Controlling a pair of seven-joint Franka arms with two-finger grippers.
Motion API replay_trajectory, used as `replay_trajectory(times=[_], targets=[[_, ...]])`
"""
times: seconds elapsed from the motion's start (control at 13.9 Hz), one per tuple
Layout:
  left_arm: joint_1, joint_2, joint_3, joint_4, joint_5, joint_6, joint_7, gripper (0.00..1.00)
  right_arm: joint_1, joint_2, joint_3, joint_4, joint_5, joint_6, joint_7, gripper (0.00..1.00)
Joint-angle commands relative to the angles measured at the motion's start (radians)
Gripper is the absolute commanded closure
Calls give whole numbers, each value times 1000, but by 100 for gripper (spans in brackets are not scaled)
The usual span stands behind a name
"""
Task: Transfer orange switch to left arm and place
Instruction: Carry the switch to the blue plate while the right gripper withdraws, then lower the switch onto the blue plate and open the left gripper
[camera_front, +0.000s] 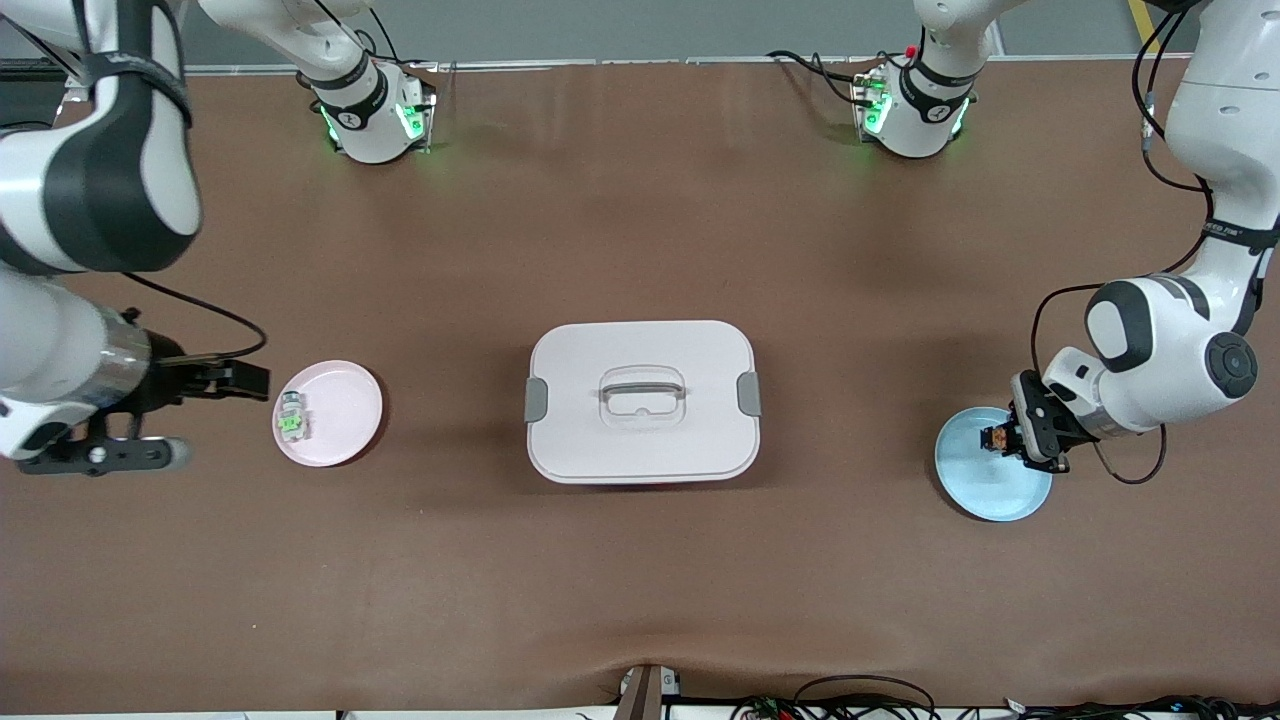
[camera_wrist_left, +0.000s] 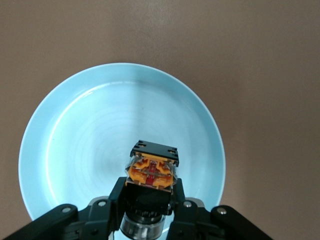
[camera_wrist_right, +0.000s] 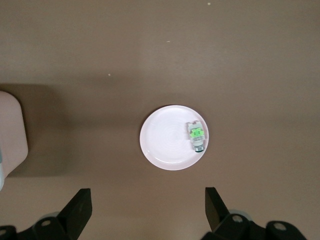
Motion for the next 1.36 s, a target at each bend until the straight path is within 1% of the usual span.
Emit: replay_trajectory(times=[0.0,0.14,0.22,0.29,0.36,0.43,0.57,0.79,0.86,1.08,1.29], targets=[[1,30,-1,31,20,25,36,100,-41,-39,19,-10,-41,-31,-5,0],[-1,49,-1,29,19,50,41,100,-40,-42,19,-10,-74,-33,7,0],[-1,58,2,31,19,54,41,100,-43,-50,21,-10,-74,-30,6,0],[-1,59,4,29,19,62,36,83,-54,-50,21,-10,-71,-28,10,0],[1,58,4,29,19,71,35,58,-66,-45,22,-10,-63,-22,10,0],[-1,56,2,29,19,74,33,1,-74,-44,22,-10,-57,-22,10,0],[-1,46,2,32,17,74,7,0,-61,-50,18,-8,-68,-30,10,0],[-6,-9,-1,37,17,44,-115,0,-61,-60,19,-2,-74,-31,10,0],[-6,-34,-7,43,17,0,-158,0,-63,-73,21,-2,-72,-31,10,0],[-6,-95,-10,104,17,-171,-302,0,-69,-94,22,-2,-56,-28,16,0],[-6,-183,-10,117,16,-269,-448,0,-68,-102,21,-2,-59,-30,18,0]])
